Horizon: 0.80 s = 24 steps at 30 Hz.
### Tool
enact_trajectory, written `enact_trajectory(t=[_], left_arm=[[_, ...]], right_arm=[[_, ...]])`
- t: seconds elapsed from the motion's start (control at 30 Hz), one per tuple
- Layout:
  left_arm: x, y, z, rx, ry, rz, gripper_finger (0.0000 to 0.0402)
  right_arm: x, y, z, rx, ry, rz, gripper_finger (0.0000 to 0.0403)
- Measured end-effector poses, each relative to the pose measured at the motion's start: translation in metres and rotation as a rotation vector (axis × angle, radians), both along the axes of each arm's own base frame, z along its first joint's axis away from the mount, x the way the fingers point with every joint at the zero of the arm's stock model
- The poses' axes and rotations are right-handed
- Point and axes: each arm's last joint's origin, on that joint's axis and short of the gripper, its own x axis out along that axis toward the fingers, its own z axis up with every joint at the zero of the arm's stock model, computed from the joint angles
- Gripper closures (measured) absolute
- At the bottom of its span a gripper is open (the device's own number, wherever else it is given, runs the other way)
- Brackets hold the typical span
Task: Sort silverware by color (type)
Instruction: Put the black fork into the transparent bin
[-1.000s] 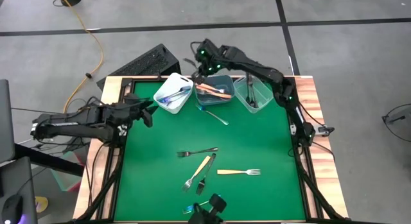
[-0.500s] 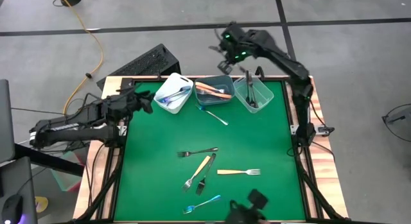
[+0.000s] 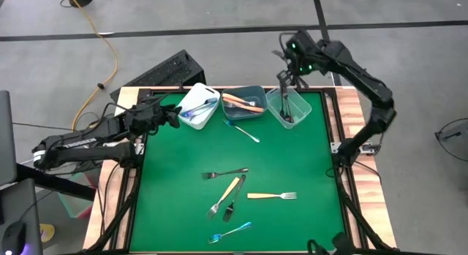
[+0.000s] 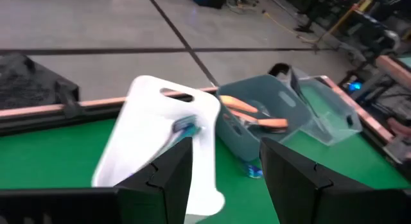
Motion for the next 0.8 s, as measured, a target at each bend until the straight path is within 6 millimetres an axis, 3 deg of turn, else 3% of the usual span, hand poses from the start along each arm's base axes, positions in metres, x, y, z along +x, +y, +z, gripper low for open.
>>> enact_trajectory(t=[0.23, 0.4, 0.6, 0.8], left_arm=[[0.007, 0.002, 0.007, 0.040, -0.062, -0.070, 0.0237], [0.008, 0.002, 0.010, 0.067, -0.081, -0.077, 0.0237], [0.008, 0.002, 0.011, 0.071, -0.080, -0.069, 0.0237], [0.007, 0.003, 0.010, 0.076, -0.071, -0.050, 0.0237]], right_arm=[[-0.015, 0.027, -0.044, 0.007, -0.086, -0.043, 0.0394], [-0.015, 0.038, -0.085, 0.021, -0.115, -0.044, 0.0394], [-0.018, 0.042, -0.121, 0.082, -0.002, -0.025, 0.0394], [-0.007, 0.038, -0.137, 0.105, 0.109, 0.064, 0.0394]])
